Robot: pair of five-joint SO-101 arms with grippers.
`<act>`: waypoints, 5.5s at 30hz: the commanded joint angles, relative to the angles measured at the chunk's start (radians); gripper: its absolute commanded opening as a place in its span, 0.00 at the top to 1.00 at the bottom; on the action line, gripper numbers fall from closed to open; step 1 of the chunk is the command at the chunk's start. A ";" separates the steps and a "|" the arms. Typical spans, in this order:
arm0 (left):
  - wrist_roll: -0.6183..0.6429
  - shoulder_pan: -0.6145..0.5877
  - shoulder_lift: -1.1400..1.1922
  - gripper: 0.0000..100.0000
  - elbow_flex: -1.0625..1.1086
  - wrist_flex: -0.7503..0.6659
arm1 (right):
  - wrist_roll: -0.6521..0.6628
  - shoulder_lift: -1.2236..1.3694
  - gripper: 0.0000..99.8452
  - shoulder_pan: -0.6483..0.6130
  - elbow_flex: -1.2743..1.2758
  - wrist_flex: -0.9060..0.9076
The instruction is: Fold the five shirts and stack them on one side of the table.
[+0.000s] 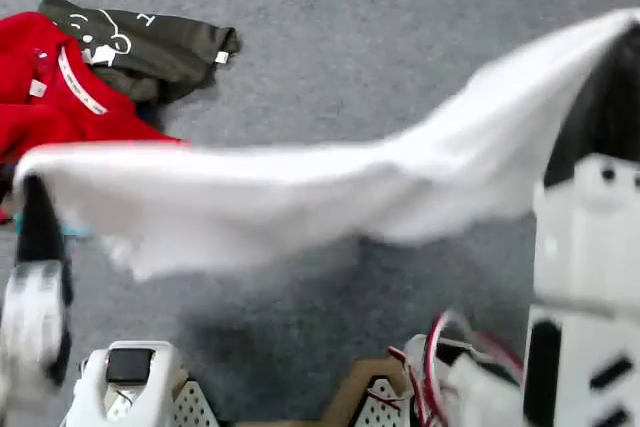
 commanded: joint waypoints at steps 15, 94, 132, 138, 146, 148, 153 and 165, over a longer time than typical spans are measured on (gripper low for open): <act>0.011 -0.107 0.368 0.97 0.972 -1.267 | 0.086 0.077 0.99 -0.124 0.992 -0.740; -0.203 -0.065 0.486 0.79 1.503 -0.867 | 0.646 0.064 0.76 0.028 1.940 -0.258; 0.555 -0.140 1.323 0.97 0.667 -0.991 | 0.284 1.376 0.99 -0.034 0.576 -0.410; 0.552 -0.136 1.313 0.97 0.662 -0.996 | 0.285 1.514 0.99 -0.020 0.186 -0.160; 0.407 -0.064 1.168 0.97 0.572 -0.821 | 0.290 1.557 0.99 -0.081 -0.272 0.127; 0.396 -0.054 1.112 0.97 0.575 -0.802 | 0.284 1.521 0.99 -0.103 -0.300 0.127; 0.407 -0.097 1.086 0.97 0.659 -0.855 | 0.290 1.415 0.99 -0.213 -0.183 0.112; 0.554 -0.166 1.441 0.97 0.484 -0.806 | 0.287 1.624 0.99 -0.087 0.051 -0.133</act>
